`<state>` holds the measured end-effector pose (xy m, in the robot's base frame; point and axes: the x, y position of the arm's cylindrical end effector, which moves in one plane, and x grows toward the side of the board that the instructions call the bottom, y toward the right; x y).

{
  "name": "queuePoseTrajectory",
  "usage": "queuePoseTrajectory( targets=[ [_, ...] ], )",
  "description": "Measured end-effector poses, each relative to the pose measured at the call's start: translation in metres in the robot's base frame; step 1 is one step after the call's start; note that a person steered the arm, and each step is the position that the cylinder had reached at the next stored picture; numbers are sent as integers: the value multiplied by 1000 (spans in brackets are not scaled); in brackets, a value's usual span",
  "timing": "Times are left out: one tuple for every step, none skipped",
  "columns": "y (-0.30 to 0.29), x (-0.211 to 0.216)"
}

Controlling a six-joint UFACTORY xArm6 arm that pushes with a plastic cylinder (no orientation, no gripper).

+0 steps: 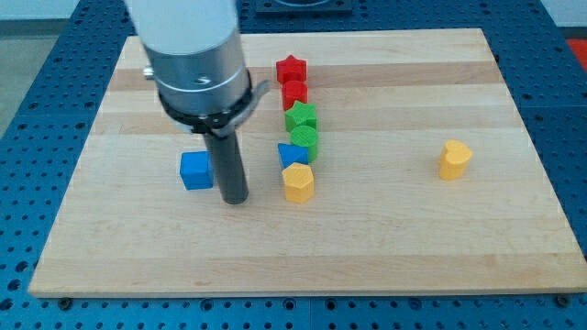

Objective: Place the blue triangle right to the green star

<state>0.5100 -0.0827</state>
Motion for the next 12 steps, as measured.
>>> queuePoseTrajectory(
  targets=[
    [7,-1],
    [37,-25],
    [44,-25],
    [83,-30],
    [85,-30],
    [85,-30],
    [110,-30],
    [119,-27],
    [125,-26],
    [139,-81],
    [139,-81],
    [139,-110]
  ],
)
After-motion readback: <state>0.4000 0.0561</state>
